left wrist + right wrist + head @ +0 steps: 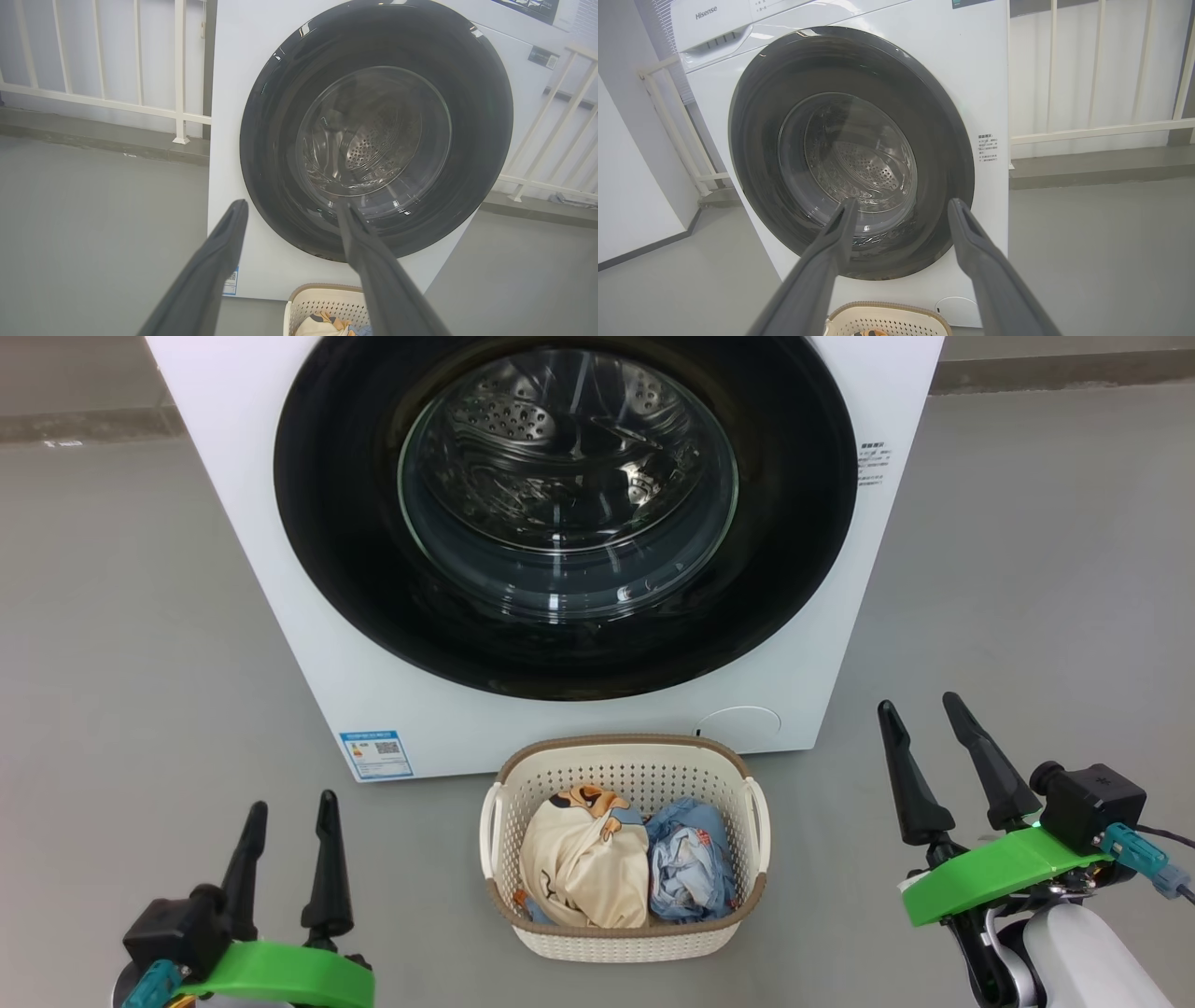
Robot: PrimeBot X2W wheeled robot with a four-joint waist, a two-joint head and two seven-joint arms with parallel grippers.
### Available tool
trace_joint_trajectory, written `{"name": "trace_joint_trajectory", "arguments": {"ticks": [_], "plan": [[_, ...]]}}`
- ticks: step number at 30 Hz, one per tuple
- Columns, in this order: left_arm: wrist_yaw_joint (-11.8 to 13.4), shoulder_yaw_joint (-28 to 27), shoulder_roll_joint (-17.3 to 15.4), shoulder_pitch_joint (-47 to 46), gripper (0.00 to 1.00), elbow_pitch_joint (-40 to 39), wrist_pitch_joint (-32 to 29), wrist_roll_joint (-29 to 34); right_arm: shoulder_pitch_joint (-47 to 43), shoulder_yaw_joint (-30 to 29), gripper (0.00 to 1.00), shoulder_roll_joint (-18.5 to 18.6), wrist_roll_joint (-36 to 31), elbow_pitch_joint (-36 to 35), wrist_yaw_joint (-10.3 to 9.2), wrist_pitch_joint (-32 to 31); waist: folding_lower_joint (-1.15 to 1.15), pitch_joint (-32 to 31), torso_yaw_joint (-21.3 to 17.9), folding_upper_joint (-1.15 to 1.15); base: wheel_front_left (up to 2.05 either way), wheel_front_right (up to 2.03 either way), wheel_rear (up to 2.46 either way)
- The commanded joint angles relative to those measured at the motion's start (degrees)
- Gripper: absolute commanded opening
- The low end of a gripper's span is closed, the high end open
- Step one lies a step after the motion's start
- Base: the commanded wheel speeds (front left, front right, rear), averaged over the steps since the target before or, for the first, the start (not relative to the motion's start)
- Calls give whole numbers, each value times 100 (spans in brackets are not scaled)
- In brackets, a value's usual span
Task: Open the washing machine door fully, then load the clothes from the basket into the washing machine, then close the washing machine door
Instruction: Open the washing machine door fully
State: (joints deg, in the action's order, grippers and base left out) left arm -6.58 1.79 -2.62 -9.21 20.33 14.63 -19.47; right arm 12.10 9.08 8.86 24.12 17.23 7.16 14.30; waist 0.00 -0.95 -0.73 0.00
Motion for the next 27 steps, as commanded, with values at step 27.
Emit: {"name": "trace_joint_trajectory", "arguments": {"ticks": [27], "plan": [[7, -111, -98, -236, 100, -58, 37, 134, 213, 225, 100, 64, 25, -137, 33, 70, 0, -30, -23, 0, 11, 11, -22]]}}
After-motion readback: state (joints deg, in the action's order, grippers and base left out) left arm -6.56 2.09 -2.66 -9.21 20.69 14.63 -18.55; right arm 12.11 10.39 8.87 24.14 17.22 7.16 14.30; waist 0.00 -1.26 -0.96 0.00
